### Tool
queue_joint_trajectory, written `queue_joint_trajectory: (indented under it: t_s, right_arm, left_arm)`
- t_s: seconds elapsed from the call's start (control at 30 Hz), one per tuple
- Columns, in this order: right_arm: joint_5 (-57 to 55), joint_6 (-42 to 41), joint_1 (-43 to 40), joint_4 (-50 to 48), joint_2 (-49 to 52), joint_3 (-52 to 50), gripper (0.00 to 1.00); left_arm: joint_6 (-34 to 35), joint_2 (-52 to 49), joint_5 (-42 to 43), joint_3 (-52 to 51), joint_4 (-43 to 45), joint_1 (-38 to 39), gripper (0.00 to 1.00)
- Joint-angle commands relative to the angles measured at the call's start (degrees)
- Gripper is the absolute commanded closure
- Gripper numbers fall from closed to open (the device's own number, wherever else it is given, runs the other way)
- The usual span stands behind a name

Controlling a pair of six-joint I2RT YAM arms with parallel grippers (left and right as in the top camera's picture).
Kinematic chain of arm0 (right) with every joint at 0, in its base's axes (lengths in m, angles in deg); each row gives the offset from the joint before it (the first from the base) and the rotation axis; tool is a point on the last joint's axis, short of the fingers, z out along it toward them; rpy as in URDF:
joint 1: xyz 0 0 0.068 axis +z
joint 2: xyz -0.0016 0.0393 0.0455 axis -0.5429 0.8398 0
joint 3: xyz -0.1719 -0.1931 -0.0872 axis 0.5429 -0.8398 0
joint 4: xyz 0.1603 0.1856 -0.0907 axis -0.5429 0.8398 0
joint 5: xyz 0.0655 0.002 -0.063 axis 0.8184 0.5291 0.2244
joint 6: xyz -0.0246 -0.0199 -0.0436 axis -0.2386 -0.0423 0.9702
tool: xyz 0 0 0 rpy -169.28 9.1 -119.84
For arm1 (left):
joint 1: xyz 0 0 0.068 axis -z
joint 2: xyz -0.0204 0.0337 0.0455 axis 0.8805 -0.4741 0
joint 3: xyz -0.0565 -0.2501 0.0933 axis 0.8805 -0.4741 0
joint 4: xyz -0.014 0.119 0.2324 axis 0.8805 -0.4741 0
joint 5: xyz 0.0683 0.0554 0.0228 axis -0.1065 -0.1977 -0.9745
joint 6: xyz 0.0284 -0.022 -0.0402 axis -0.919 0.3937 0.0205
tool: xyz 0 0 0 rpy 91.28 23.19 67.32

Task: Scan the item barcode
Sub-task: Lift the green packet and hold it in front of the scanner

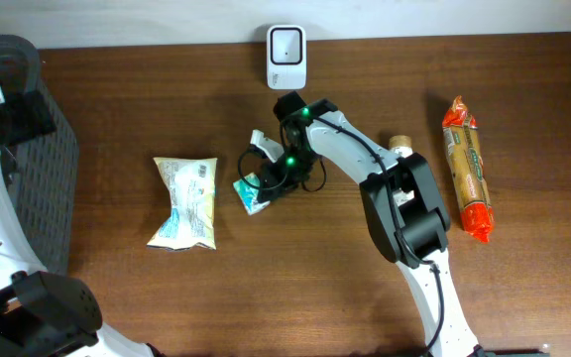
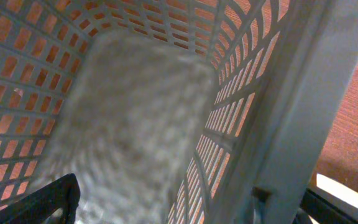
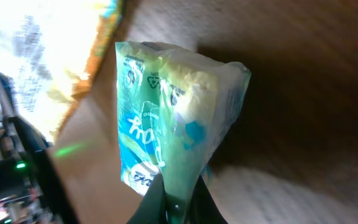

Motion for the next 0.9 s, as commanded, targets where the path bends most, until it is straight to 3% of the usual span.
queue_joint_trajectory:
  t_s: [0.0, 0.1, 0.37, 0.5, 0.7, 0.87]
  right_arm:
    - [13.66, 0.00, -2.69, 3.13, -0.57, 0.70, 0.96]
    - [30.60, 4.63, -7.43, 7.08, -4.35, 0.94, 0.96]
    - [45.99, 4.31, -16.33, 13.29, -10.71, 0.96, 0.96]
    - [45.99, 4.11, -18.40, 14.36, -18.12, 1.27, 0.96]
    - [45.99, 3.91, -28.50, 14.32, -34.75, 1.31, 0.96]
    - [45.64, 3.93, -33.03, 14.32, -38.84, 1.29, 0.96]
  left_arm:
    - [0.33, -0.09, 0.44, -0.17, 0.09, -0.42, 0.01]
    - [0.33, -0.09, 0.44, -0.17, 0.09, -0.39, 0.01]
    - [0.33, -0.09, 0.44, -0.17, 0.09, -0.42, 0.01]
    - [0.33, -0.09, 0.44, -0.17, 0.09, -0.42, 0.01]
    - [0.33, -0.09, 0.44, -0.17, 0.09, -0.42, 0.01]
    - [0.33, -0.09, 0.44, -0.17, 0.09, -0.42, 0.01]
